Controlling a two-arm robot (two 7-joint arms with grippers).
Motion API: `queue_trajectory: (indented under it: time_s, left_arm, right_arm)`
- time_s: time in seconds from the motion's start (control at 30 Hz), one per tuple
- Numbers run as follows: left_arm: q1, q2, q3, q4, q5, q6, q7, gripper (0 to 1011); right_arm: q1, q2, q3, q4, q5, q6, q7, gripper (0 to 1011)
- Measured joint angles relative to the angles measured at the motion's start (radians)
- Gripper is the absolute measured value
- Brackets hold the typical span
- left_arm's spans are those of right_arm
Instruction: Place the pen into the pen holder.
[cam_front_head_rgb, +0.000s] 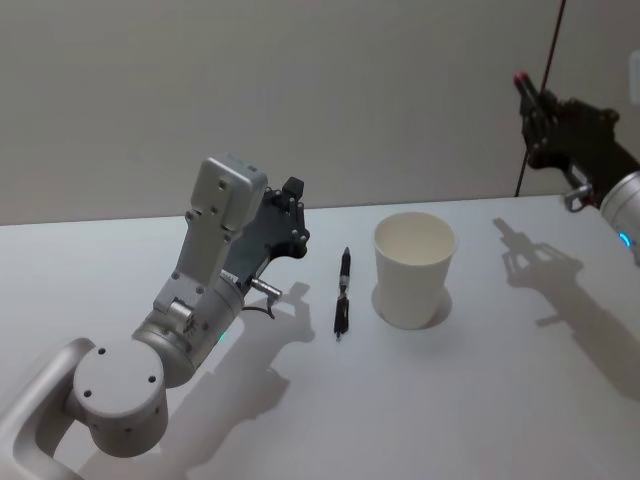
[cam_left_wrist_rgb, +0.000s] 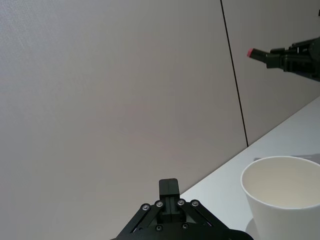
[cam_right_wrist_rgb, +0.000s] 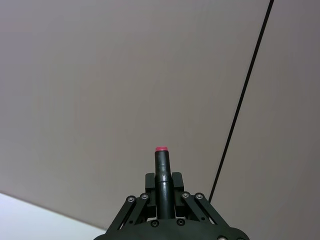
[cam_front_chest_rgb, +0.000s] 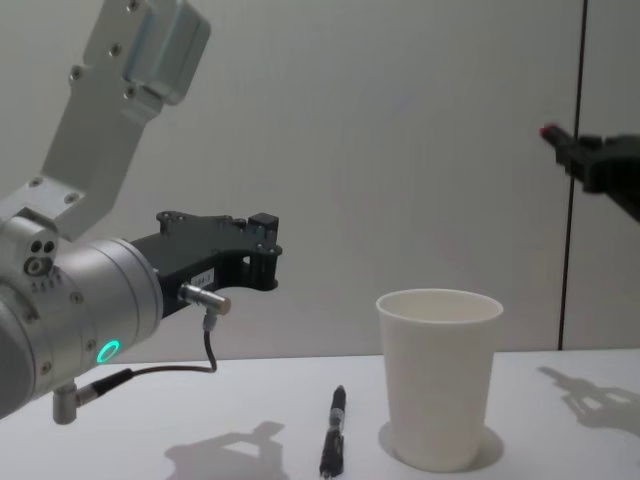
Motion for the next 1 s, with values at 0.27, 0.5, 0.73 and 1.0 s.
queue_trajectory:
  time_s: [0.27, 0.5, 0.73, 1.0]
  left_arm:
    - [0.000, 0.000, 0.000, 0.000, 0.000, 0.000, 0.000, 0]
    - [0.000, 0.000, 0.000, 0.000, 0.000, 0.000, 0.000, 0]
    - [0.000, 0.000, 0.000, 0.000, 0.000, 0.000, 0.000, 0]
    - [0.000, 0.000, 0.000, 0.000, 0.000, 0.000, 0.000, 0]
  right_arm:
    - [0.008, -0.017, -0.011, 0.003, -0.016, -0.056, 0.000, 185]
    - [0.018, -0.043, -0.034, 0.013, -0.024, -0.094, 0.029, 185]
    - [0.033, -0.080, -0.063, 0.037, -0.019, -0.159, 0.078, 185]
    - [0.056, -0.124, -0.097, 0.070, 0.003, -0.222, 0.133, 185]
